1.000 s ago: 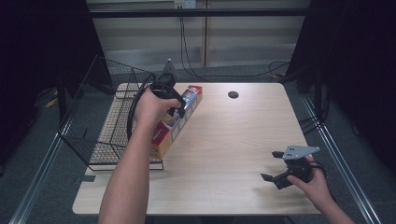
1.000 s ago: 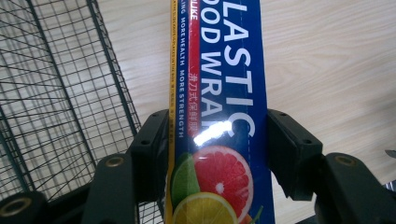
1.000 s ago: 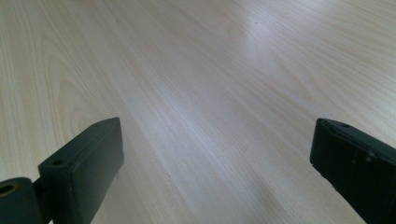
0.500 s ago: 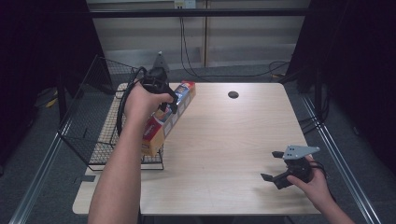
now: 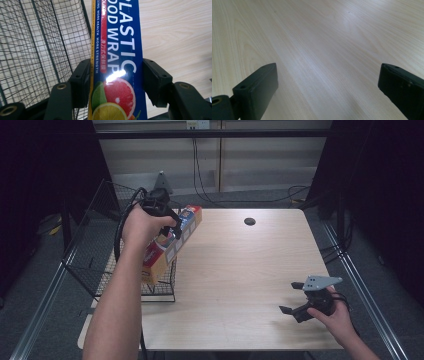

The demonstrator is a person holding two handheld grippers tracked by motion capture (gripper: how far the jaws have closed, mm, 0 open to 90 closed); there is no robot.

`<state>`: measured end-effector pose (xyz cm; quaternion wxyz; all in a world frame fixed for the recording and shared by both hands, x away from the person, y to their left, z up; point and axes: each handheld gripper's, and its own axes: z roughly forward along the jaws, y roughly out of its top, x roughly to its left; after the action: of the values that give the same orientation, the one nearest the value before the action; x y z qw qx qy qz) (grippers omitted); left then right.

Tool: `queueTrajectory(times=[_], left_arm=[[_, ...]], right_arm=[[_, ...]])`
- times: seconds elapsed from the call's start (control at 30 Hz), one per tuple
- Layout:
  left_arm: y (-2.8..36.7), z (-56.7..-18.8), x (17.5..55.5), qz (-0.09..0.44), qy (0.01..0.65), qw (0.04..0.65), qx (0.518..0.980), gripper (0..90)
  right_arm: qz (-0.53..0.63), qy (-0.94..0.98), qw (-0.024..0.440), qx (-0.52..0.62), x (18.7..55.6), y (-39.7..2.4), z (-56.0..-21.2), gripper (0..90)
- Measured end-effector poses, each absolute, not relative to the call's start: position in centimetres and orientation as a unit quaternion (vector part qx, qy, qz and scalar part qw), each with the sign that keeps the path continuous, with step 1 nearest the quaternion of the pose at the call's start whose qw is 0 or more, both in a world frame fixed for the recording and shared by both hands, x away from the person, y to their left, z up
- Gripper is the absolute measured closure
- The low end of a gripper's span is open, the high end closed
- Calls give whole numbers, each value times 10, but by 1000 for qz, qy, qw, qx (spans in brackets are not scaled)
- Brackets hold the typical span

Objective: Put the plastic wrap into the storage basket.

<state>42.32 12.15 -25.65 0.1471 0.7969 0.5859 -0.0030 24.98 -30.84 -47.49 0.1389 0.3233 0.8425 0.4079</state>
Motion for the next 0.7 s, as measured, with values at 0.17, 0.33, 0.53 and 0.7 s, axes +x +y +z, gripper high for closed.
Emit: queueTrajectory(times=[0.17, 0.33, 0.53, 0.7], left_arm=[[128, -253, 424, 2, 591, 147, 793, 446], [135, -251, 425, 6, 594, 149, 790, 446], [143, -247, 426, 10, 601, 151, 785, 446], [151, -244, 426, 14, 604, 153, 782, 446]], right_arm=[[408, 842, 136, 325, 250, -309, -476, 28], [407, 842, 136, 326, 251, -309, -476, 28], [406, 842, 140, 328, 251, -309, -476, 28], [406, 842, 139, 328, 251, -309, -476, 28]])
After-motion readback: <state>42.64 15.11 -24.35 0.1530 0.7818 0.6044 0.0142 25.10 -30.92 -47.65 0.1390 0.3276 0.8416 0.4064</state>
